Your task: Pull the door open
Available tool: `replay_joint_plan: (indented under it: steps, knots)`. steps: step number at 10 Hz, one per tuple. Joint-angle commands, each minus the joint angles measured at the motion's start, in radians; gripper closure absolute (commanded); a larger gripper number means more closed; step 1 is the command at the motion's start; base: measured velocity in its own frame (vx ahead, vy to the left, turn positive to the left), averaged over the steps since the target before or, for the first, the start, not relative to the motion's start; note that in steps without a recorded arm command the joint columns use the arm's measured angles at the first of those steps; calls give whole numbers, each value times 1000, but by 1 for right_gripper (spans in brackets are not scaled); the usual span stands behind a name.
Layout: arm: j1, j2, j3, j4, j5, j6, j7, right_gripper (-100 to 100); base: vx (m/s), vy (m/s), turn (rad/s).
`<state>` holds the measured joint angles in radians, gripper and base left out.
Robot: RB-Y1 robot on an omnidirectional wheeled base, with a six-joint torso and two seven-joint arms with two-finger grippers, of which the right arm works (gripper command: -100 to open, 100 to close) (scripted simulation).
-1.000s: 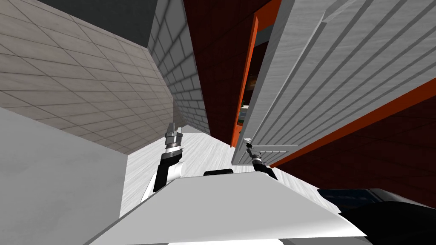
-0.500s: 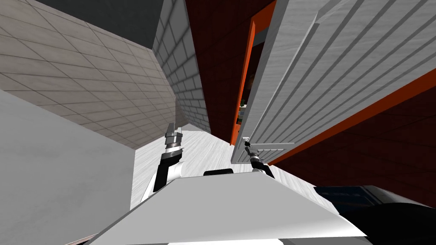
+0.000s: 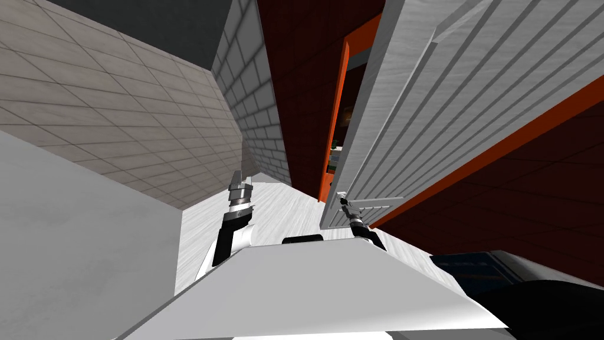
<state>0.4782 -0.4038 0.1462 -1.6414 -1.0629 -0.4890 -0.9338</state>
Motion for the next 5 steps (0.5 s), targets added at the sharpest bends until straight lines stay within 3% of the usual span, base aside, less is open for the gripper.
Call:
replay_joint_plan:
  steps: [1, 3, 4, 5]
  knots:
    - [4, -8, 4, -34, -9, 12, -4, -100, 54, 30, -16]
    - [18, -19, -1, -53, -25, 24, -6, -100, 52, 27, -14]
    - [17, -16, -10, -29, -26, 25, -2, -100, 29, -16, -41]
    - [17, -16, -10, -29, -26, 25, -2, 100, 3, -19, 16]
